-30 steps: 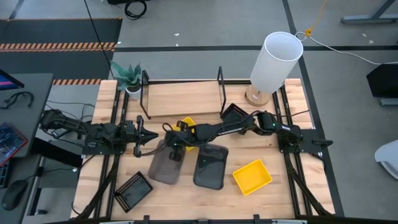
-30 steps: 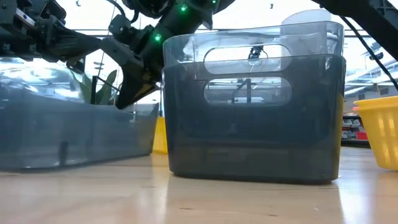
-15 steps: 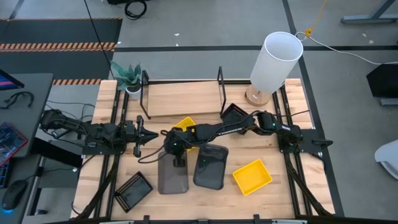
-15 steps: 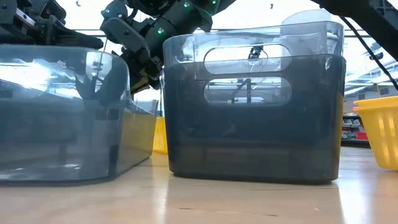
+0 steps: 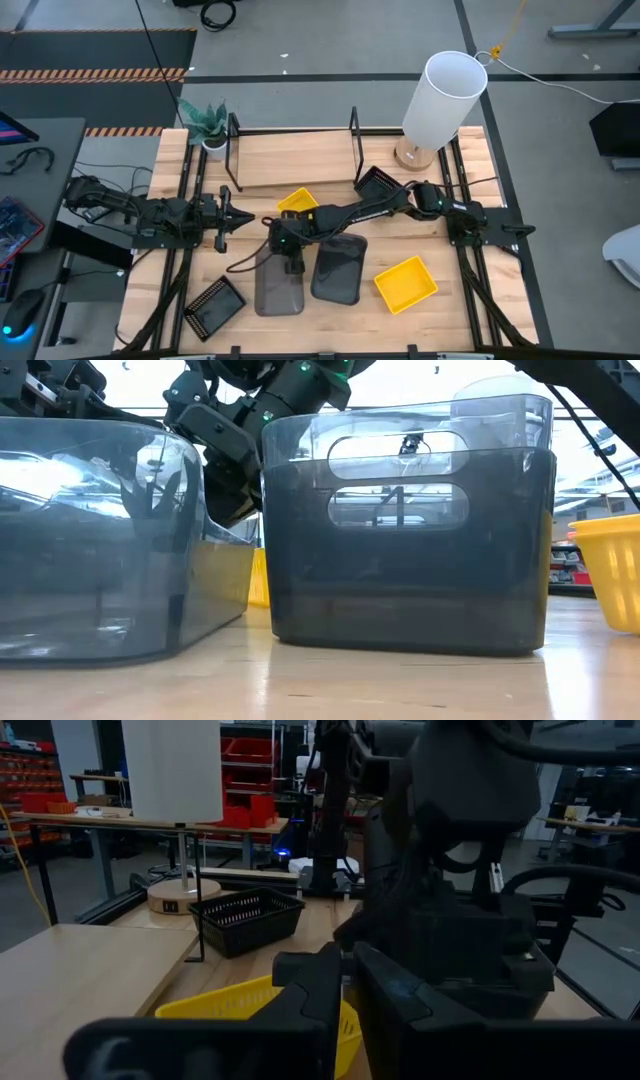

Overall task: Stack baskets on shelf by color
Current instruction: Stack the left gray bin on top of the gray bins

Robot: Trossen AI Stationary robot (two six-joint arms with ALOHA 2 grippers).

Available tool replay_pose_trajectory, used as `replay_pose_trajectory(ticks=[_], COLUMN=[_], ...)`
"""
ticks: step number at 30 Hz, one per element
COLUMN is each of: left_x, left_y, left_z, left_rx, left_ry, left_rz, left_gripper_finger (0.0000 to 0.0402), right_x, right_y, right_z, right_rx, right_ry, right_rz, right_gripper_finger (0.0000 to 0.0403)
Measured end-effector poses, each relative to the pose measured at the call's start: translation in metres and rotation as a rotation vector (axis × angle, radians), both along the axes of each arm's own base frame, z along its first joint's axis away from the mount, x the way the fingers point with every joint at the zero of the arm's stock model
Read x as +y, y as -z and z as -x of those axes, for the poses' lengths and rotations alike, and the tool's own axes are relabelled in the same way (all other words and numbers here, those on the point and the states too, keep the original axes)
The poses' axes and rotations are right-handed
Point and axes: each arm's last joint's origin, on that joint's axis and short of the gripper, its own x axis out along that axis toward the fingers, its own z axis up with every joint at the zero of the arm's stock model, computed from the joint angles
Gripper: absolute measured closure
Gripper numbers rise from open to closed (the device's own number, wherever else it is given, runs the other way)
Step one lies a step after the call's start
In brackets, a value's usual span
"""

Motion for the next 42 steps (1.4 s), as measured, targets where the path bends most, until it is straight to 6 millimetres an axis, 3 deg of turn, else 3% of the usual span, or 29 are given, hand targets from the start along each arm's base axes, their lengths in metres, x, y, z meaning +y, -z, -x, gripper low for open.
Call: replay_pose_trajectory(ticks=[2,11,22,31,42], left_x=[0.0,0.0,0.0,0.0,0.0], left_y=[0.0,0.0,0.0,0.0,0.0], left_z=[0.0,0.0,0.0,0.0,0.0], left_rx=[0.0,0.0,0.001,0.0,0.0], left_ry=[0.001,0.0,0.0,0.0,0.0], left_rz=[0.0,0.0,0.0,0.0,0.0], left_gripper_finger=[0.0364,0.0373,0.0366,0.0372,0.0367], right_x=[0.001,0.002,0.0,-0.005,-0.011], right_y=[0.0,-0.006,-0.076,-0.136,-0.159], right_z=[0.0,0.001,0.018,0.051,0.095], right_rx=[0.002,-0.008,-0.143,-0.184,0.006], right_ry=[0.0,0.05,0.083,0.092,0.18], right_rz=[0.002,-0.047,-0.1,-0.112,-0.07], right_gripper_finger=[0.0394,0.0397,0.04,0.04,0.0399])
